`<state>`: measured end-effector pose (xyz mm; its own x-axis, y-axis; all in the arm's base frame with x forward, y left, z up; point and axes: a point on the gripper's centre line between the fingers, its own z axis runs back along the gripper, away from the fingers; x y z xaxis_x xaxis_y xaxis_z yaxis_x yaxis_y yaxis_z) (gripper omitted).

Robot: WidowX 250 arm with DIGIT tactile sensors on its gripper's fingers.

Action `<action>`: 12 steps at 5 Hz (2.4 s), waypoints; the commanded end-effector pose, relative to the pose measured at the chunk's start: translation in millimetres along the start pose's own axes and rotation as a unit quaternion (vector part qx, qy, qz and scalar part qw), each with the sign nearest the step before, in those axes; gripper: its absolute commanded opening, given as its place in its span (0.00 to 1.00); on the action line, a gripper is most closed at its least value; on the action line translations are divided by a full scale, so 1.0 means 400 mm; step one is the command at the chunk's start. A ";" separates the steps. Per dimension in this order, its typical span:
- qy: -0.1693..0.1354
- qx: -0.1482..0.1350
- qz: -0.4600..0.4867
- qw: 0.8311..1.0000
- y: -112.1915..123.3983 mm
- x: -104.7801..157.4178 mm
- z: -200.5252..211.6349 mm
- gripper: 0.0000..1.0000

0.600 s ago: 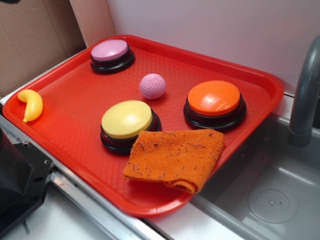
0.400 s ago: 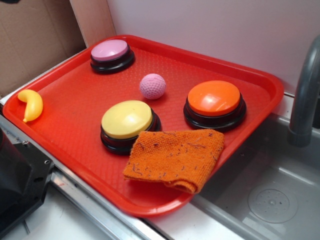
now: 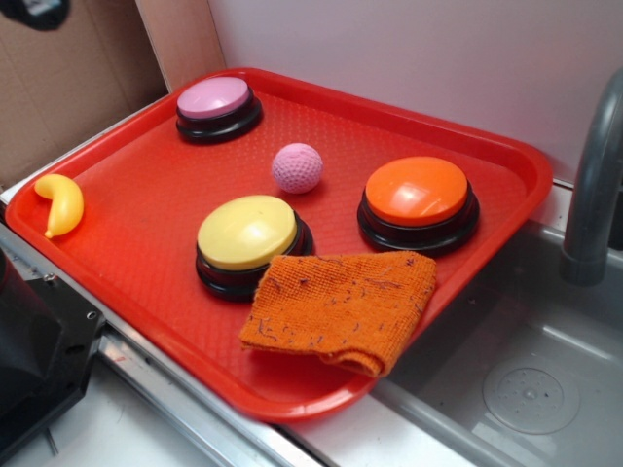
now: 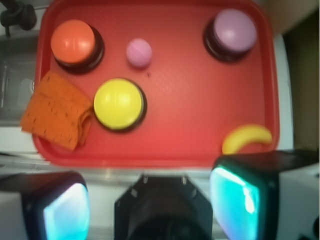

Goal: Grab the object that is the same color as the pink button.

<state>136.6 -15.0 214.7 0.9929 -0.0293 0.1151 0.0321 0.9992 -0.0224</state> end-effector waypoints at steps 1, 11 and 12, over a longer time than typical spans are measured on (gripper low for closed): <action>-0.047 0.016 -0.074 0.996 0.002 0.139 -0.085 1.00; -0.020 0.023 -0.184 0.982 0.008 0.306 -0.483 0.00; -0.019 0.031 -0.170 0.985 0.015 0.298 -0.458 0.00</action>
<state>267.1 -17.1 30.4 0.9262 -0.3676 0.0841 0.3632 0.9295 0.0636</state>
